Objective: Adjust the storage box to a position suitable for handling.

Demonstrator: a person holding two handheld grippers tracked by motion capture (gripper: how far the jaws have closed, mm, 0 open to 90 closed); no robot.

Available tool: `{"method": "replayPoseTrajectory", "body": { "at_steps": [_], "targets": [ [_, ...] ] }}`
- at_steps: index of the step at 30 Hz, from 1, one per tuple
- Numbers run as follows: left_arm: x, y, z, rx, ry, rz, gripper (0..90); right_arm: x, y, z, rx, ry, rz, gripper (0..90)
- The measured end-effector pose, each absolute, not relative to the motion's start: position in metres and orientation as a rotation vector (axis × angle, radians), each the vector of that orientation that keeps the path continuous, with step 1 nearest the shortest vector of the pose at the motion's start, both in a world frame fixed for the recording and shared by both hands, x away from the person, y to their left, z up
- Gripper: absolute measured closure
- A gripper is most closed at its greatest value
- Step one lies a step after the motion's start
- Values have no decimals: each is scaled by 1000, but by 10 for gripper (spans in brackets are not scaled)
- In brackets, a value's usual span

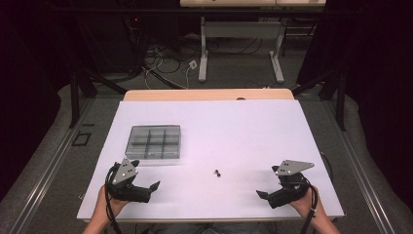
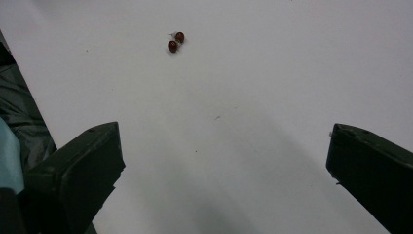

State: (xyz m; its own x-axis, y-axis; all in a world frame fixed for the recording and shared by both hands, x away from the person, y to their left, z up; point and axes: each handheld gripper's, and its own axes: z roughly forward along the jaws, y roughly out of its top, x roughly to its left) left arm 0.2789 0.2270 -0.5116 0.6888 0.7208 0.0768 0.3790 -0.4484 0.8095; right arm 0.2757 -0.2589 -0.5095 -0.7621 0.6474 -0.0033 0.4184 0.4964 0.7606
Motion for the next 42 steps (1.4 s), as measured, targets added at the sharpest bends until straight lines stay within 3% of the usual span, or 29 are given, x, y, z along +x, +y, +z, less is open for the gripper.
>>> {"method": "replayPoseTrajectory", "body": {
  "at_steps": [15,32,37,39,42],
  "targets": [
    [291,233,-505,2110,935,516,1,276,-257,-509,909,2462,1122,0],
    [342,267,-482,2082,1100,573,17,278,-258,-510,913,2475,1112,0],
    [367,279,-481,2088,1194,624,158,278,-257,-511,919,2474,1116,0],
    [371,280,-482,2092,1204,621,176,278,-257,-511,916,2474,1113,0],
    [381,284,-485,2096,1246,621,297,278,-257,-511,917,2468,1121,0]
  ]
}}
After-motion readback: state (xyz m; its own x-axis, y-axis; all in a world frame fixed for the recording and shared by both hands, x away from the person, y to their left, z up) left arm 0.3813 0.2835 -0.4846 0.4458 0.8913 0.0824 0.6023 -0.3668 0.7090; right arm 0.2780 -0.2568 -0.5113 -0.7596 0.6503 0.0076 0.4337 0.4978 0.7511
